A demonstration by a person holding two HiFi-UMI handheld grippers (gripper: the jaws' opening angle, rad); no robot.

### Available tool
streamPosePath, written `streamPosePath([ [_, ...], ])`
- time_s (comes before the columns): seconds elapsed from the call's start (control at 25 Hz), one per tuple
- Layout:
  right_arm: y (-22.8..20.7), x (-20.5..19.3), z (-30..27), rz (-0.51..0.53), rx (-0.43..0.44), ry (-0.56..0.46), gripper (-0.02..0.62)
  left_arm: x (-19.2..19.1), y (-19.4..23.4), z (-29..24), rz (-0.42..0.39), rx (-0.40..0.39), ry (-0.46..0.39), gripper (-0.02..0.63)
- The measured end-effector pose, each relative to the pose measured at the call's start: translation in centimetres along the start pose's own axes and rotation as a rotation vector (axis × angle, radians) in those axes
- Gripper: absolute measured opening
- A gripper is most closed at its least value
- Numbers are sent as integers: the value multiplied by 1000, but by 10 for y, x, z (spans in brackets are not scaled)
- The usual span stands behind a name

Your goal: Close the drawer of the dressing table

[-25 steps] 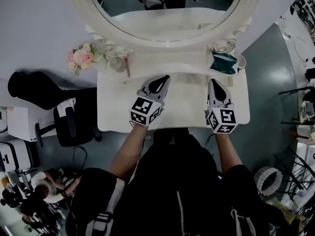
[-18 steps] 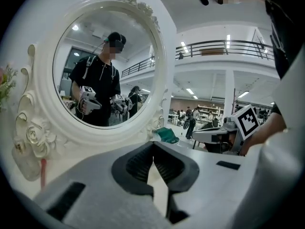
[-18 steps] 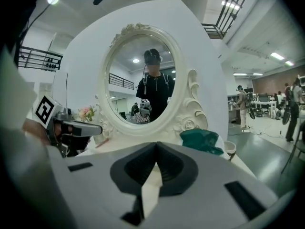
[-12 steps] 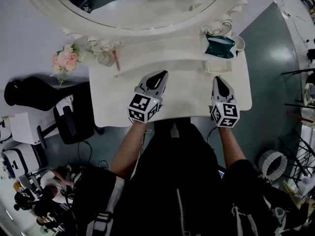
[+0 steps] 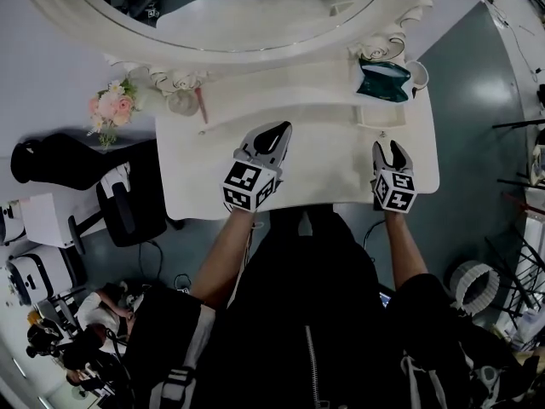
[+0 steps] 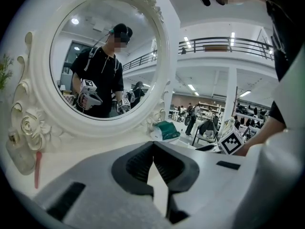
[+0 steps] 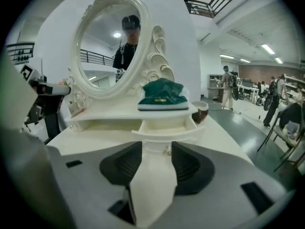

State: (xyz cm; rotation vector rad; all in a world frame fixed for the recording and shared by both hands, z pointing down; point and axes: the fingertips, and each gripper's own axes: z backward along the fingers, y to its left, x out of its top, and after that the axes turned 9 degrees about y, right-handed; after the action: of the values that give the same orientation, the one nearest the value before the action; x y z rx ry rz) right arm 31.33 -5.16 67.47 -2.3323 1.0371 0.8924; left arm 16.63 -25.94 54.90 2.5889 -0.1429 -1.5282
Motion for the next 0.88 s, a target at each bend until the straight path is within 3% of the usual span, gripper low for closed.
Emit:
streamPosePath([
  [0.44,-24,-16,-46,-8,-16,142,178,-9,16,5,29,48,17,2],
  [0.68,-28,-21,-58,-8,-27,197,100,-11,27,13,51,90,13,2],
  [0.88,-28,-22,-58,-9,-29,210,98,-9,32,17,60,112,5,3],
])
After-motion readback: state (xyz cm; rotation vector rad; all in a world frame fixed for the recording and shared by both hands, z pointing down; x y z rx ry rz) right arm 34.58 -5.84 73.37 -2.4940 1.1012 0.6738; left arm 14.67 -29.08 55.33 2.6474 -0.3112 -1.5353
